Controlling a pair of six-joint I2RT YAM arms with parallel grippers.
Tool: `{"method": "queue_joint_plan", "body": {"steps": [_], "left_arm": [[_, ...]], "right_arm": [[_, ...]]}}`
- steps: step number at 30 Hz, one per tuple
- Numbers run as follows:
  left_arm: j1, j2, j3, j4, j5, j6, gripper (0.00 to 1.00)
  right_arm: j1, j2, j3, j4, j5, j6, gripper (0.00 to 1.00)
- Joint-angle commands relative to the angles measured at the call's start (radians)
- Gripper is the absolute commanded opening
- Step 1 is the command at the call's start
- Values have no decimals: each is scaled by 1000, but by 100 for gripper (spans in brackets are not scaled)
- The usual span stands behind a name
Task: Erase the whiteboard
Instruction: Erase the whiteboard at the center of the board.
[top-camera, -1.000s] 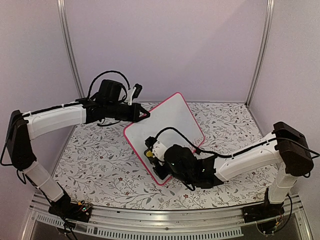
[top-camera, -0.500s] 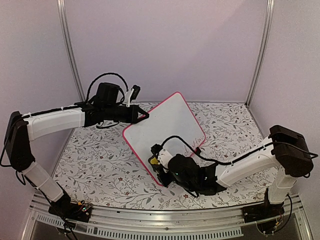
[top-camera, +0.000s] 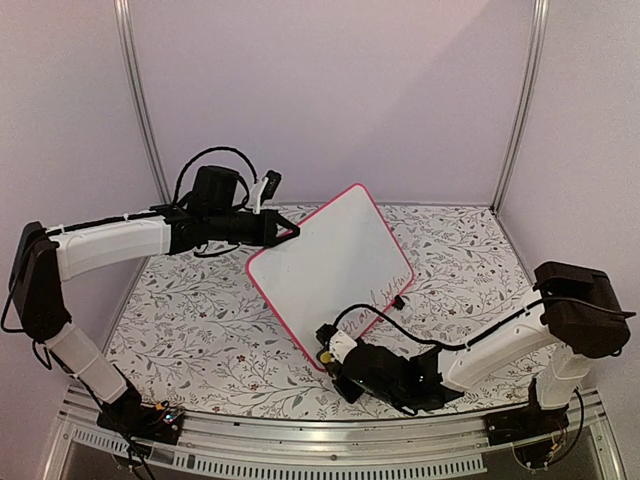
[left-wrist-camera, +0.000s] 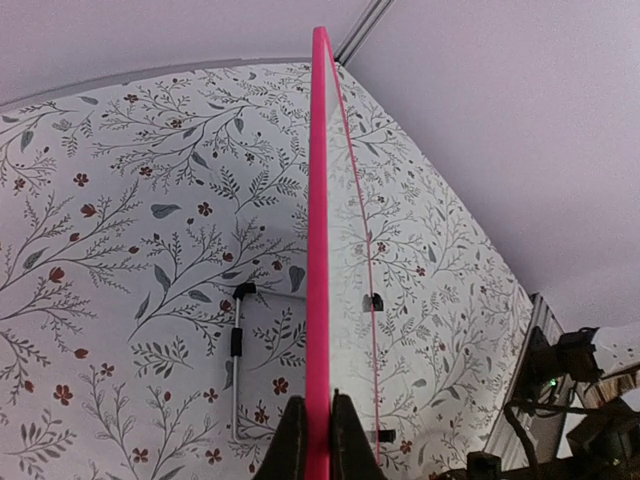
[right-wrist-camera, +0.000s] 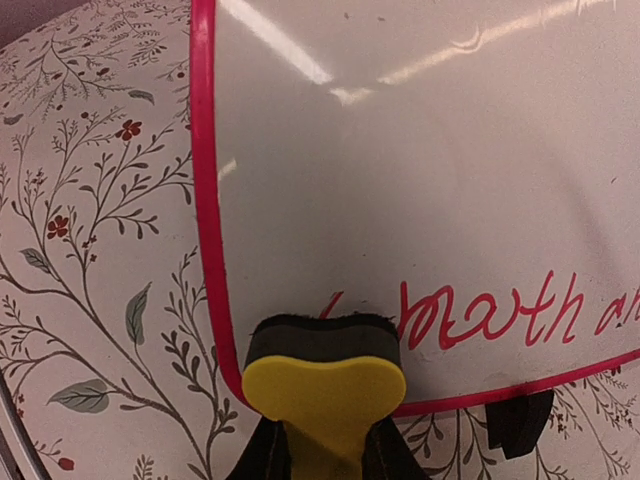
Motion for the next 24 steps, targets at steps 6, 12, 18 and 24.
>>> {"method": "queue_joint_plan", "body": {"steps": [6,12,18,24], "left_arm": [[-13,39,-37,-44,6,45,0],[-12,39,-40,-42,2,45,0],[-12,45,-38,-41,5,43,0],[-12,40,-39,-40,9,41,0]], "right_arm": [[-2,22,140,-6,65,-95,16],[-24,81,280,-11,114,-178,16],[-44,102,312,-14,142,-216,16],[-42,74,208,-71,138,-142,15]]}}
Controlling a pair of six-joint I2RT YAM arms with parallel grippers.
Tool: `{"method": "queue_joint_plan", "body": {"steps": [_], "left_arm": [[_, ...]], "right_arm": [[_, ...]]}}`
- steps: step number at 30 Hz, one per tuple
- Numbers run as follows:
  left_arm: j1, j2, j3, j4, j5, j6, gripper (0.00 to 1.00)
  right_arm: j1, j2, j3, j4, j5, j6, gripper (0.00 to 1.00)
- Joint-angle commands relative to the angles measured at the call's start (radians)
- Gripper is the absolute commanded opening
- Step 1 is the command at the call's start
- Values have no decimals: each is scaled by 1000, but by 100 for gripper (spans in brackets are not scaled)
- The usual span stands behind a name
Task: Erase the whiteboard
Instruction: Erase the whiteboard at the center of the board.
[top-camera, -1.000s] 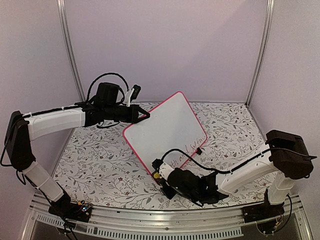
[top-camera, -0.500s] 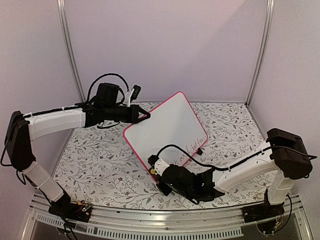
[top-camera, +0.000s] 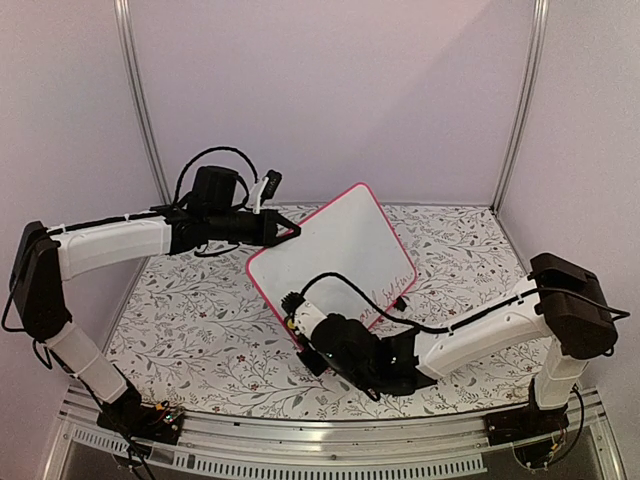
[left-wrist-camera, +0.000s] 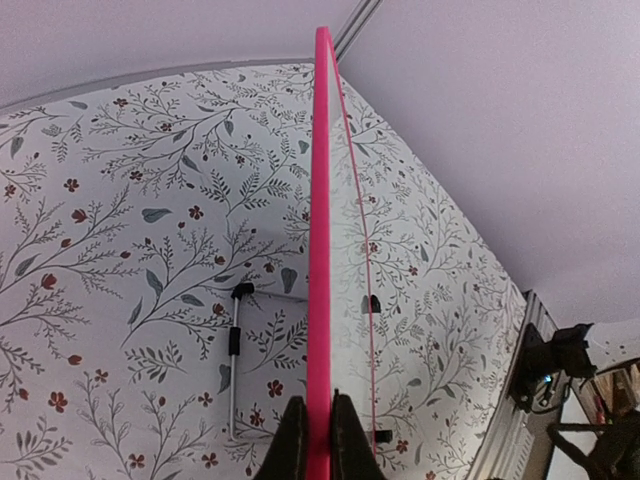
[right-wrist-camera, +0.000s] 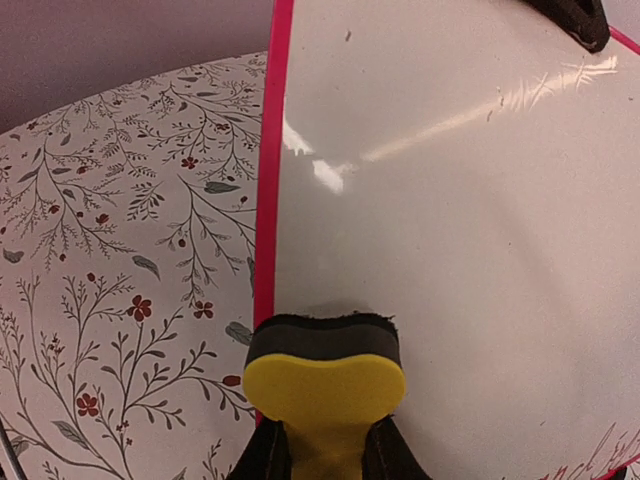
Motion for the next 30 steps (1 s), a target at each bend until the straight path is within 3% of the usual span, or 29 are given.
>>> {"method": "queue_joint_plan", "body": {"steps": [1,8,21,30], "left_arm": [[-18,34,-33,-60,-9,40,0],[-18,40,-33,-56,4,33,0],[-18,43,-34,-56,-5,36,0],[-17,41,-32,-59,-7,39,0]], "right_arm": [[-26,1,-95,-62,33,64,15],[-15,-34,-179,-89,29,141,15],[-32,5,-44,7,123,12,15],[-38,6,-90,40,99,14,15]]}}
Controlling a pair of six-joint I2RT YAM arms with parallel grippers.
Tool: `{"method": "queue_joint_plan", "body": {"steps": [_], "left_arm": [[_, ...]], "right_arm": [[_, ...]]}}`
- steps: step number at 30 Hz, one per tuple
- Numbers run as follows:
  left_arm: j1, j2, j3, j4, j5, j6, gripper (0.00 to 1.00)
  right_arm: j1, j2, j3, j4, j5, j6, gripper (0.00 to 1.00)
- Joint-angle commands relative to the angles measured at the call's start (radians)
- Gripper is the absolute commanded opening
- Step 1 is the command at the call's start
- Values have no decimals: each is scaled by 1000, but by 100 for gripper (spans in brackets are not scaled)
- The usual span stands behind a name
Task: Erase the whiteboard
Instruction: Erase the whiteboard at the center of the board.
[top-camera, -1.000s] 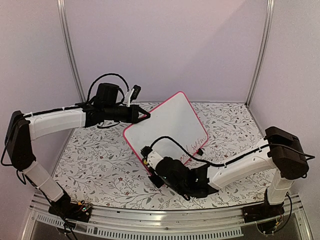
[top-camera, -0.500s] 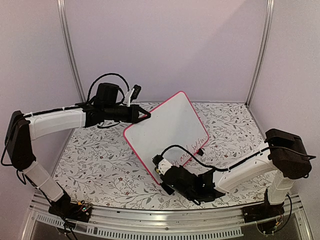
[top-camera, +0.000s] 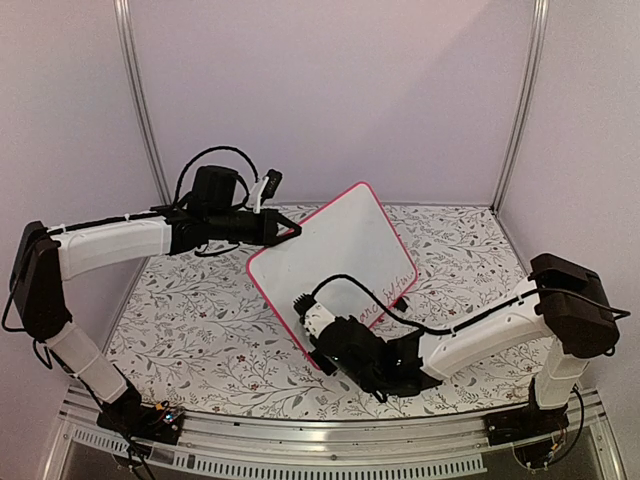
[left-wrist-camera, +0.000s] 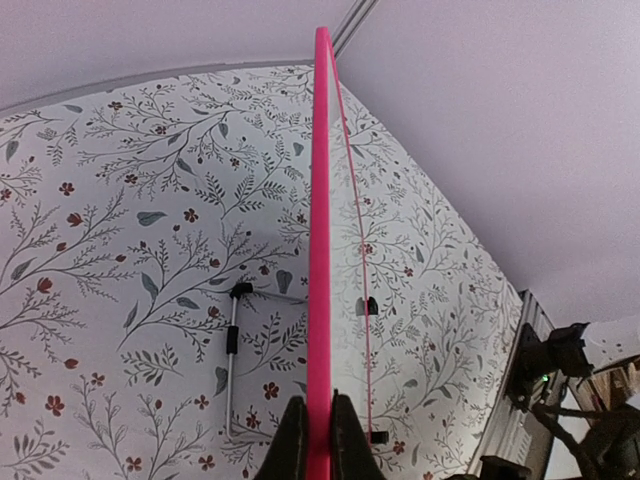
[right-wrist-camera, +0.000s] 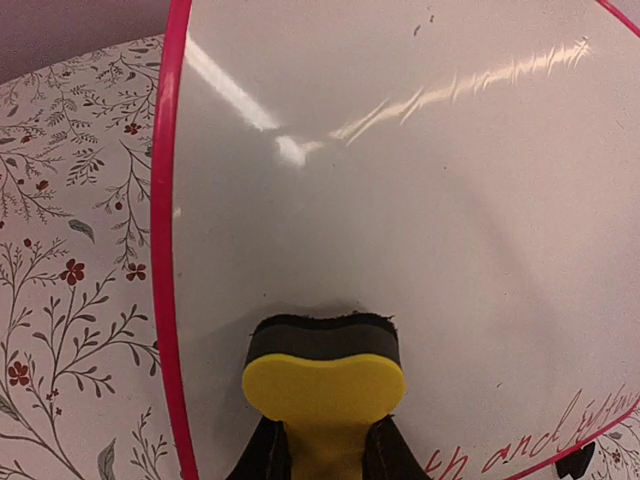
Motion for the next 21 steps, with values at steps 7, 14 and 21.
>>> {"method": "queue_joint_plan", "body": {"steps": [7,14,21], "left_arm": [[-16,42,-31,-70,-12,36,0],[-17,45,-32,-68,-13,33,0],[-17,43,-33,-70,-18,37,0]], "right_arm": [[-3,-19,-164,35,-32,129,14],[-7,-34,-175,56,-45,161,15],[-70,-34,-101,117,-56,85,15]]}}
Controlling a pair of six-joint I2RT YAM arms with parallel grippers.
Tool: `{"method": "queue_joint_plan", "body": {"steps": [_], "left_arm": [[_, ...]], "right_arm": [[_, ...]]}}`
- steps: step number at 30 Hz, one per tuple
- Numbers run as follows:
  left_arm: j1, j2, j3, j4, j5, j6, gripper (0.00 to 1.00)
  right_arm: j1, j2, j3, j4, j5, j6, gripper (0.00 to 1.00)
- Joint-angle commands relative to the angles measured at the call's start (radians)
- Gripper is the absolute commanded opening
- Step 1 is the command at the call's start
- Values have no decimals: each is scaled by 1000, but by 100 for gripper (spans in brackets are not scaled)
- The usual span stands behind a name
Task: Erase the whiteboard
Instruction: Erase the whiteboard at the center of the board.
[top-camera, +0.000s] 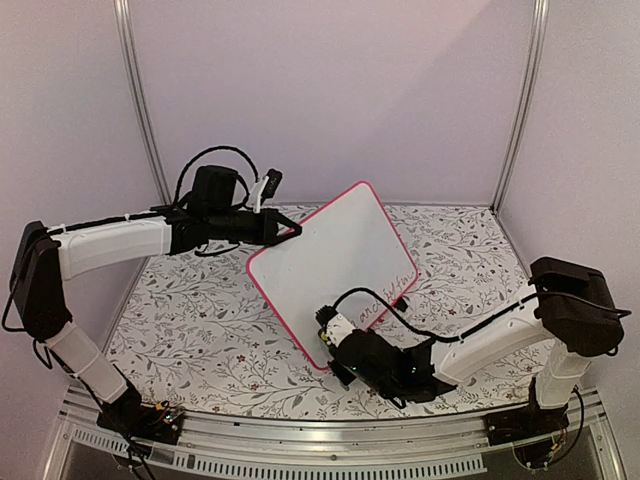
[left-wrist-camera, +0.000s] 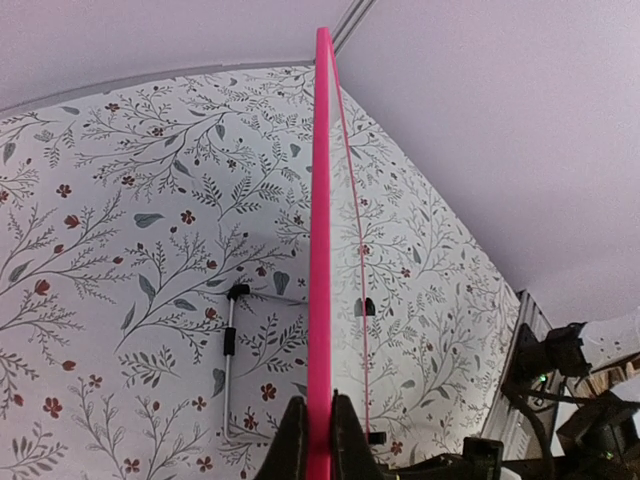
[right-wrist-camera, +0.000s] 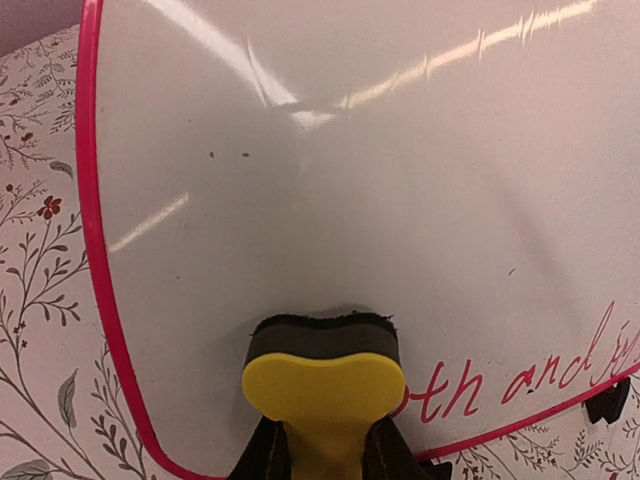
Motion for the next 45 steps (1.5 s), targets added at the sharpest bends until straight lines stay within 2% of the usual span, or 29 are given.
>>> {"method": "queue_joint_plan", "body": {"steps": [1,9,22,29,38,45], "left_arm": [[-17,42,-33,-73,-22,42,0],[-17,42,-31,-73,-19,41,0],[-16,47,-31,-73,-13,41,0],[-17,45,-31,-73,-19,42,0],[-17,44,-31,-76,-26,46,0],[-13,43,-29,-76,-26,47,0]], "right_arm": [[-69,-8,69,72,-16,-47,15],[-90,-15,72,95,-40,-72,15],[-89,-45,-77,64,-78,64,14],[-90,-41,-33,65,-54,39,14],[-103,-45,76,111,-80,-87,14],[-99,-42,30,102,-123,-52,14]]}}
